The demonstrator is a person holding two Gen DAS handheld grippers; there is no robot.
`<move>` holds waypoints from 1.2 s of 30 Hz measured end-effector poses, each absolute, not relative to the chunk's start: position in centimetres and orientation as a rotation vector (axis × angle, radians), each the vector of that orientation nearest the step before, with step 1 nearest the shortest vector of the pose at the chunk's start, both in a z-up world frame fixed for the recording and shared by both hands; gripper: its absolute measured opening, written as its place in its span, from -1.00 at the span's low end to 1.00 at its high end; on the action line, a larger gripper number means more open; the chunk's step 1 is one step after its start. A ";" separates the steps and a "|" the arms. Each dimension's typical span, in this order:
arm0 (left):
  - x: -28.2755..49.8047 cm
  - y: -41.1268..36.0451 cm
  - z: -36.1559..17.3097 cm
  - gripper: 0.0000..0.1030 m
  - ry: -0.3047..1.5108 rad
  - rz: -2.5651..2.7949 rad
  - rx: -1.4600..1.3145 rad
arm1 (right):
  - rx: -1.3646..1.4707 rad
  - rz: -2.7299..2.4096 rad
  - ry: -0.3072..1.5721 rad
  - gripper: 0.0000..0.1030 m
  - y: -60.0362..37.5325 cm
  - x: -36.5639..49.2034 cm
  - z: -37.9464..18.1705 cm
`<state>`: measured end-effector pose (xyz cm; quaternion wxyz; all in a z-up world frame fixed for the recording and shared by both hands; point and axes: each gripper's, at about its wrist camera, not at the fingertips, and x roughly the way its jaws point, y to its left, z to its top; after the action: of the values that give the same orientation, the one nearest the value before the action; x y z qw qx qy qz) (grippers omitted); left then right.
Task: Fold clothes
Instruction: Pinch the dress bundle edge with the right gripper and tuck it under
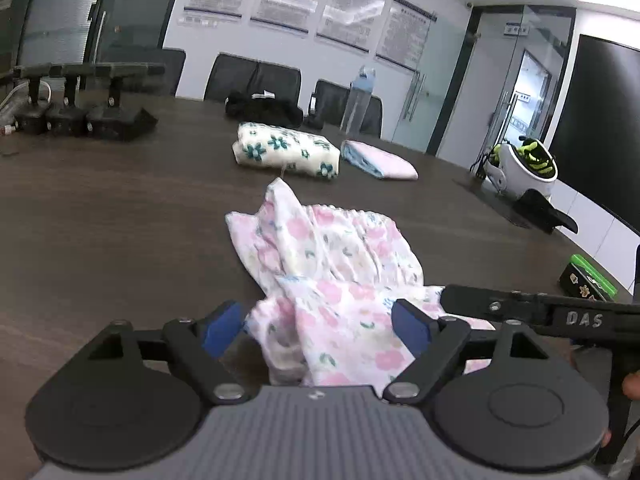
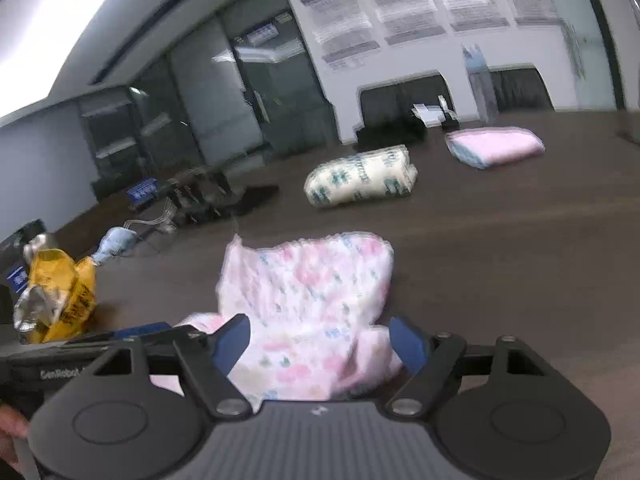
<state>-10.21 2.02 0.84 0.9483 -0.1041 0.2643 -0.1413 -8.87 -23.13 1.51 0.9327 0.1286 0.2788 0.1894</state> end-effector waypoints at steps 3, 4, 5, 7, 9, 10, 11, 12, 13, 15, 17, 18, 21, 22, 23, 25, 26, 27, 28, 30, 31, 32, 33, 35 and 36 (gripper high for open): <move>-11.0 1.9 1.1 0.53 0.552 -0.328 -0.245 | 0.267 0.398 0.582 0.43 -22.8 -9.5 1.3; -11.2 1.9 1.1 0.51 0.554 -0.330 -0.262 | 0.272 0.405 0.582 0.43 -22.8 -9.9 1.3; -11.3 2.0 1.1 0.49 0.556 -0.333 -0.276 | 0.279 0.420 0.578 0.41 -22.8 -10.2 1.3; -11.4 1.9 1.0 0.33 0.559 -0.341 -0.292 | 0.293 0.453 0.574 0.34 -22.5 -10.8 1.2; -11.2 2.0 0.9 0.04 0.565 -0.330 -0.314 | 0.316 0.471 0.580 0.17 -22.5 -10.6 0.8; -11.0 2.2 0.8 -0.32 0.577 -0.323 -0.331 | 0.328 0.479 0.585 -0.02 -22.5 -10.5 0.7; -10.8 2.5 0.8 -0.47 0.590 -0.318 -0.350 | 0.349 0.481 0.595 -0.09 -22.6 -10.3 0.5; -10.6 3.0 0.8 -0.56 0.603 -0.325 -0.384 | 0.383 0.482 0.605 -0.17 -22.9 -10.0 0.3; -10.4 3.6 0.6 -0.56 0.620 -0.336 -0.435 | 0.421 0.493 0.610 -0.22 -23.4 -9.9 0.2; -9.9 4.9 0.2 -0.56 0.655 -0.344 -0.548 | 0.498 0.521 0.622 -0.30 -24.2 -9.5 -0.1; -9.9 5.6 0.0 -0.69 0.652 -0.345 -0.618 | 0.576 0.535 0.646 -0.47 -24.8 -9.0 -0.6; -10.1 5.7 0.1 -0.72 0.638 -0.351 -0.633 | 0.594 0.535 0.649 -0.61 -24.9 -8.9 -0.6; -9.7 5.7 -0.3 -0.81 0.680 -0.368 -0.645 | 0.628 0.540 0.654 -0.85 -25.0 -8.6 -0.8; -9.4 5.7 -0.7 -0.82 0.711 -0.354 -0.655 | 0.651 0.539 0.674 -0.87 -25.0 -8.3 -1.1; -9.2 5.9 -1.1 -0.82 0.722 -0.342 -0.673 | 0.668 0.533 0.693 -0.88 -25.0 -8.0 -1.4; -9.4 5.8 -1.1 -0.77 0.713 -0.326 -0.668 | 0.683 0.513 0.716 -0.85 -24.8 -7.5 -1.8; -9.7 5.6 -0.8 -0.76 0.696 -0.321 -0.650 | 0.669 0.504 0.710 -0.81 -24.6 -7.6 -1.6; -9.9 5.5 -0.5 -0.71 0.680 -0.316 -0.629 | 0.642 0.496 0.701 -0.75 -24.5 -7.8 -1.3; -10.3 5.3 -0.1 -0.50 0.664 -0.313 -0.595 | 0.607 0.486 0.688 -0.64 -24.3 -8.0 -0.9; -10.8 5.3 0.5 -0.08 0.624 -0.309 -0.559 | 0.545 0.465 0.654 -0.45 -24.3 -8.6 -0.1; -10.9 5.4 0.7 -0.09 0.605 -0.306 -0.564 | 0.524 0.458 0.637 -0.40 -24.4 -8.8 0.2; -10.7 5.6 0.9 -0.10 0.594 -0.308 -0.574 | 0.518 0.455 0.626 -0.40 -24.6 -8.8 0.4; -10.4 5.8 0.9 -0.35 0.593 -0.311 -0.591 | 0.526 0.454 0.623 -0.42 -24.8 -8.7 0.4; -9.4 5.8 0.7 -0.78 0.626 -0.318 -0.616 | 0.562 0.459 0.653 -0.81 -25.2 -7.8 -0.1; -9.1 5.9 0.4 -0.81 0.649 -0.316 -0.632 | 0.576 0.467 0.661 -0.92 -25.3 -7.6 -0.2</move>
<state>-9.12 5.92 0.43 0.8872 -0.3042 0.3120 -0.1518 -7.56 -25.30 -0.18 0.8792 0.2764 0.3170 0.2240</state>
